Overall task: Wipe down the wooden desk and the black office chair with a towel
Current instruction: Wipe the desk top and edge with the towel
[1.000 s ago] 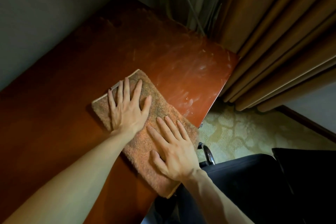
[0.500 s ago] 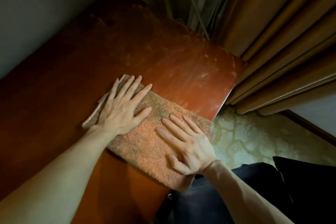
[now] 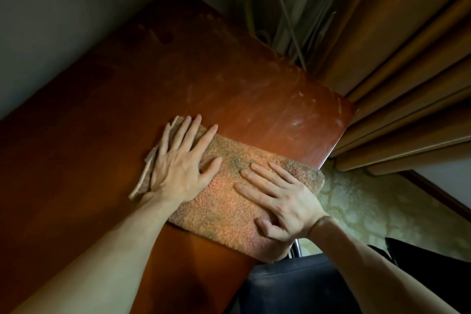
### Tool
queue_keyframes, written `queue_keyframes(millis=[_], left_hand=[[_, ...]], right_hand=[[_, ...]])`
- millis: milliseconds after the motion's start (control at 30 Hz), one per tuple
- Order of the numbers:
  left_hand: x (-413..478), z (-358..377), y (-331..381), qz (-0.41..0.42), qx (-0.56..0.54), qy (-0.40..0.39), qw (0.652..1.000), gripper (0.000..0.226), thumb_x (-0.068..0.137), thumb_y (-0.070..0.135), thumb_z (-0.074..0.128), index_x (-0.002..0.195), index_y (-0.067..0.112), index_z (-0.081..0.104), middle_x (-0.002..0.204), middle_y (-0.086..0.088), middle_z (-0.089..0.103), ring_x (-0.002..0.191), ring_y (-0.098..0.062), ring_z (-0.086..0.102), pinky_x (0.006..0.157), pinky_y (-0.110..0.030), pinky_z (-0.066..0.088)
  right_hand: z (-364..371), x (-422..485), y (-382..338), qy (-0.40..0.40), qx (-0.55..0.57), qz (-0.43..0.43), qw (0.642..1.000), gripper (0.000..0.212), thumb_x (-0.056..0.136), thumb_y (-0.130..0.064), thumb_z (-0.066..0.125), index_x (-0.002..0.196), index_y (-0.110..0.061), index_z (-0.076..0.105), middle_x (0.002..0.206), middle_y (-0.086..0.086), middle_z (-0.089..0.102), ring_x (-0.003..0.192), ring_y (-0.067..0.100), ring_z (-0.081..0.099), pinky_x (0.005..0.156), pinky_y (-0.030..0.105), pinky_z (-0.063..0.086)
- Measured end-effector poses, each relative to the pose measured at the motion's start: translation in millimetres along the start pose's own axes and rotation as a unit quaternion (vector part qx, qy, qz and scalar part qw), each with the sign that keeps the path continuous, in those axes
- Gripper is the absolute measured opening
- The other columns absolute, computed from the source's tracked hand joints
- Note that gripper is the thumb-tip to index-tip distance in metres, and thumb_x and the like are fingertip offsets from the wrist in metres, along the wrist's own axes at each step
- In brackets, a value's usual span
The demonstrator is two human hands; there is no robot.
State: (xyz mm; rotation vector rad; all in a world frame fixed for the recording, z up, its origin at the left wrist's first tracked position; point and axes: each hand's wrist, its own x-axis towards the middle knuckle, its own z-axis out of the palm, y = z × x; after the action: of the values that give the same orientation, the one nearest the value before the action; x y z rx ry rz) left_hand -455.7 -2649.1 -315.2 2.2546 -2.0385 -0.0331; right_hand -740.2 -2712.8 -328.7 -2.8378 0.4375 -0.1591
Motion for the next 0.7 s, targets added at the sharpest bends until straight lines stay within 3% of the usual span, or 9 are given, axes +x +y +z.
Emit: queue_keyframes(millis=[333,500,600,667,700], left_hand=[[6.4,5.1,11.2,-0.065,0.023,0.023,0.997,0.072,0.101,0.067,0.025,0.163,0.032,0.027,0.170,-0.011,0.024,0.159,-0.028,0.013,0.127,-0.058,0.010],[7.3,4.7,11.1,-0.069,0.016,0.028,0.997,0.072,0.100,0.066,0.029,0.163,0.032,0.028,0.170,-0.011,0.024,0.159,-0.028,0.014,0.127,-0.057,0.011],[8.3,3.2,11.5,-0.073,0.013,0.026,0.997,0.073,0.099,0.066,0.030,0.163,0.032,0.027,0.171,-0.010,0.023,0.159,-0.027,0.013,0.127,-0.057,0.012],[8.1,2.6,11.0,-0.076,0.009,0.024,0.997,0.073,0.098,0.066,0.031,0.163,0.032,0.027,0.171,-0.010,0.022,0.160,-0.026,0.013,0.127,-0.057,0.011],[7.8,2.4,10.8,-0.077,0.008,0.024,0.997,0.073,0.098,0.066,0.031,0.163,0.032,0.027,0.171,-0.010,0.022,0.160,-0.026,0.013,0.127,-0.057,0.011]], right_hand=[[-26.4,20.6,40.5,-0.071,-0.048,-0.044,0.995,0.087,0.089,-0.048,0.050,0.165,-0.032,0.013,0.174,0.001,0.008,0.160,0.022,0.003,0.130,0.046,0.002],[-29.2,21.1,28.5,-0.072,-0.041,-0.006,0.997,0.079,0.093,-0.054,0.037,0.165,-0.030,0.014,0.173,0.002,0.008,0.160,0.021,0.003,0.128,0.055,0.005],[-25.3,20.2,4.8,0.016,-0.035,0.075,0.996,0.077,0.090,-0.058,0.040,0.160,-0.027,0.034,0.169,0.004,0.026,0.159,0.023,0.014,0.125,0.064,0.000],[-15.9,25.6,-24.3,0.088,-0.021,0.219,0.971,0.076,0.089,-0.058,0.044,0.157,-0.025,0.040,0.168,0.005,0.030,0.159,0.022,0.015,0.126,0.061,-0.001],[-10.7,31.9,-41.0,0.109,-0.002,0.316,0.943,0.076,0.089,-0.056,0.046,0.157,-0.024,0.038,0.169,0.005,0.026,0.159,0.021,0.012,0.128,0.056,-0.002]])
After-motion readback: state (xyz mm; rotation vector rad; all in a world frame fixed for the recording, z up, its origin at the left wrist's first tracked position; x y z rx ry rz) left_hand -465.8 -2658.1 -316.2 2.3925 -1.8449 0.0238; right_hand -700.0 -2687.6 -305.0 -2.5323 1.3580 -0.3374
